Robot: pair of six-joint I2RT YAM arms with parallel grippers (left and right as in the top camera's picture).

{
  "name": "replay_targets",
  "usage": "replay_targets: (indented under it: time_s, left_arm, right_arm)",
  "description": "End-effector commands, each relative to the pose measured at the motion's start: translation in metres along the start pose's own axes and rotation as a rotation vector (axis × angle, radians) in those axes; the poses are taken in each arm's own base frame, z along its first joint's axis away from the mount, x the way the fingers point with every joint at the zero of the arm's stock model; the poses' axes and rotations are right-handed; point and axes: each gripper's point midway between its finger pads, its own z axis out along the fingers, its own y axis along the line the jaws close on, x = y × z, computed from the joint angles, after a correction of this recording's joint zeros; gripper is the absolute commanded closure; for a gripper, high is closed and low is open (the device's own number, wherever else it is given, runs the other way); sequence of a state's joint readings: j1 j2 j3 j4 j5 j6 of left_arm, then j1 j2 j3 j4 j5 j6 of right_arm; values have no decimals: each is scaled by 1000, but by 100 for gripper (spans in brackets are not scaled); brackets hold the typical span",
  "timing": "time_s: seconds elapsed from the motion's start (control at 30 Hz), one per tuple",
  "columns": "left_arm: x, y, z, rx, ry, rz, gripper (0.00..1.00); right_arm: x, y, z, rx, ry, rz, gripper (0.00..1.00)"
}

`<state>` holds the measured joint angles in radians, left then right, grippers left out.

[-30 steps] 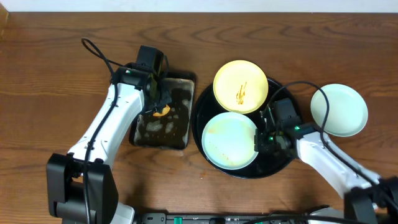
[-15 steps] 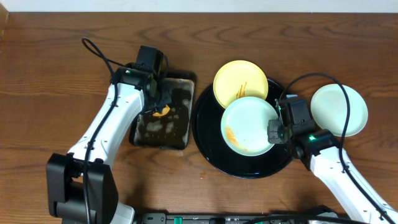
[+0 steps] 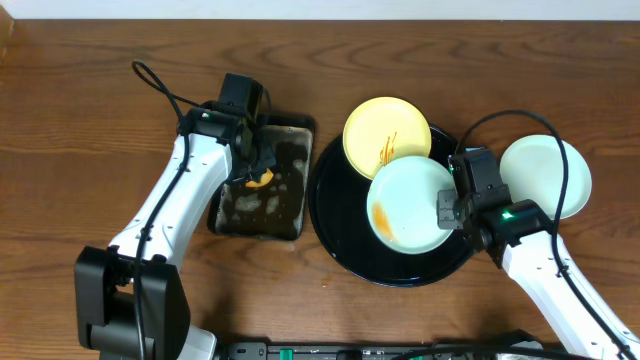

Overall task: Clean dirty plates on tray and stack at the side
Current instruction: 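Lift the second green plate toward the first plate with right gripper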

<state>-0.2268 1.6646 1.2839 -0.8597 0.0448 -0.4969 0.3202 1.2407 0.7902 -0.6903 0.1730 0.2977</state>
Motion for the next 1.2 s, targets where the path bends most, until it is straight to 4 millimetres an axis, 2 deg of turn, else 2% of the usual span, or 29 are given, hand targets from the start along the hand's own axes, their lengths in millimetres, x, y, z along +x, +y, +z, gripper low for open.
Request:
replay_targets:
  time_s: [0.0,0.13,0.23,0.33,0.47,0.67,0.83,1.17]
  left_arm:
    - [2,6,1,-24,-2,4,92]
    - [2,7,1,-24,-1,4,92]
    - [2,7,1,-24,-1,4,92]
    - [2,7,1,-25,0,4,92]
    - [3,7,1,-26,3,4,92]
    - [3,7,1,-26,2,4,92]
    - [3,7,1,-26,2,4,93]
    - [3,7,1,-26,2,4,92]
  right_arm:
    - [4,24,-7,-141,40,70,99]
    - [6,27,-8,-169,63,151,99]
    - [-3,22,-5,-183,44,216,99]
    - [-10,27,-3,-278,56,265,99]
    - [-5,30,5,-354,128,318,99]
    - [5,38,17,-405,204,298,99]
    - [-11,39,15,-423,126,256,99]
    - [-21,19,12,-317,36,180,99]
